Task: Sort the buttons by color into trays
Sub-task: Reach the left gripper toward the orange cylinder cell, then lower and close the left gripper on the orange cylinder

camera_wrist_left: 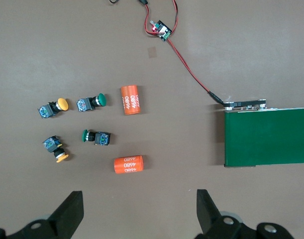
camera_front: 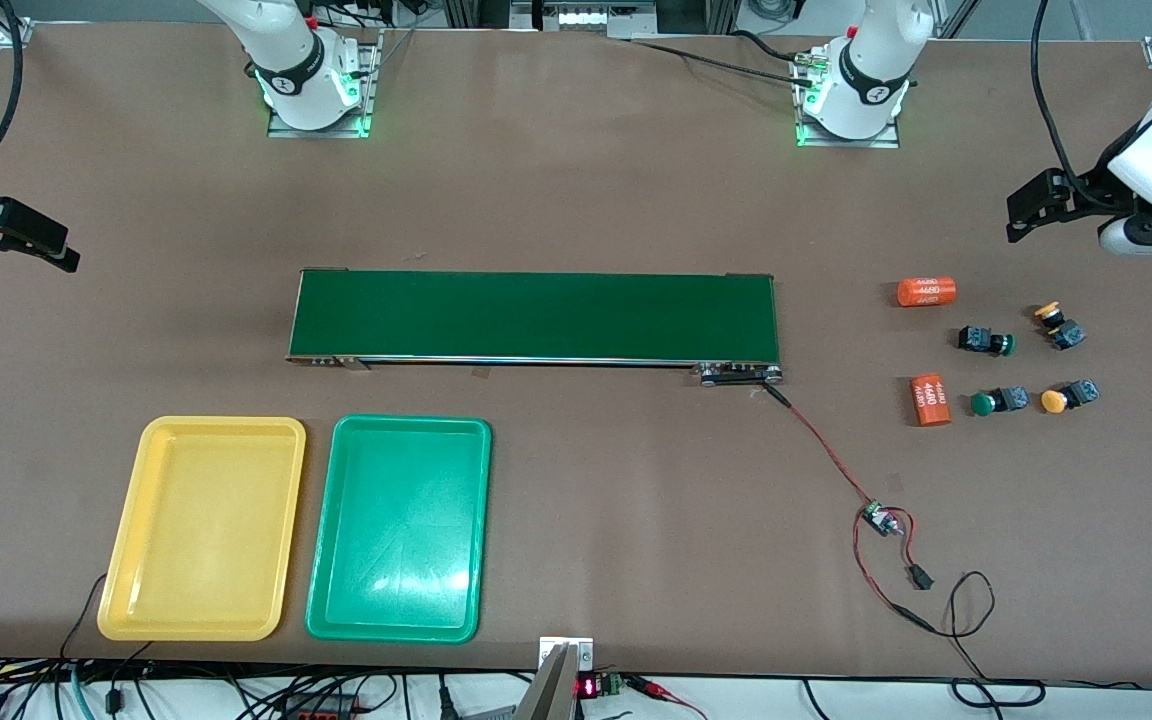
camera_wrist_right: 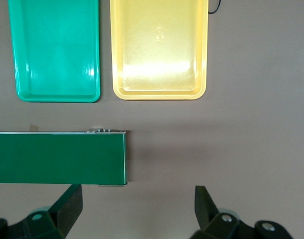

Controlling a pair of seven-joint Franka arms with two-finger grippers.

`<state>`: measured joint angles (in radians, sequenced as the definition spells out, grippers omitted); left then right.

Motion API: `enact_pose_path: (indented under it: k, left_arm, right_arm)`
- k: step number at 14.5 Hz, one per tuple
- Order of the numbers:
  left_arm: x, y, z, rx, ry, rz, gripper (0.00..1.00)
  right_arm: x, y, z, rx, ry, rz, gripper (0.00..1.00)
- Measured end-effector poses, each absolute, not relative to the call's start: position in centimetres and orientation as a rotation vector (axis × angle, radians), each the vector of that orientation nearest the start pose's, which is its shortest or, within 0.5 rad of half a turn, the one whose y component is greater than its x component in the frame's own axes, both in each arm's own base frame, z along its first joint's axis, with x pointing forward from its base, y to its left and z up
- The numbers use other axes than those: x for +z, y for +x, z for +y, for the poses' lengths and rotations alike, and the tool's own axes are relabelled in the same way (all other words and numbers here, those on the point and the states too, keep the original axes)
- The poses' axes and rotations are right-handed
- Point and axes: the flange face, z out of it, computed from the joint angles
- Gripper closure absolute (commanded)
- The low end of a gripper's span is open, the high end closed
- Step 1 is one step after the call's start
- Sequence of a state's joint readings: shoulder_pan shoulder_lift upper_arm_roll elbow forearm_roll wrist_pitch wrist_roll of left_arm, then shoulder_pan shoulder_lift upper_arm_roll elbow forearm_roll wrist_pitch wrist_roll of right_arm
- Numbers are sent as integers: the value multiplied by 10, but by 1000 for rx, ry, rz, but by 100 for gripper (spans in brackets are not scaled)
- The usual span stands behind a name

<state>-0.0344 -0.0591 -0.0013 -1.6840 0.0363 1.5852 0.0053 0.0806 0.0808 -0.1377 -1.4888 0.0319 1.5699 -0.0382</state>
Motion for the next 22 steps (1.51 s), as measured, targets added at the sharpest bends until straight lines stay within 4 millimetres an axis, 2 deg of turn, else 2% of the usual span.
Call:
enact_pose_path:
  k: [6, 12, 14, 16, 20, 22]
  left_arm:
    - [602, 538, -14, 71, -3103, 63, 0]
    - [565, 559, -6, 207, -3097, 37, 0]
    - [538, 569, 7, 290, -3092, 3, 0]
    - [500, 584, 22, 370, -3086, -32, 0]
    - [424, 616, 33, 403, -3083, -51, 0]
    - [384, 628, 50, 413, -3085, -87, 3]
  right_arm:
    - [618, 579, -28, -1, -3121, 33, 0]
    - [617, 579, -29, 0, -3121, 35, 0]
    - [617, 579, -30, 2, -3122, 40, 0]
    - [617, 578, -32, 4, -3121, 45, 0]
    - [613, 578, -44, 17, -3121, 77, 0]
    - [611, 577, -49, 22, -3121, 91, 0]
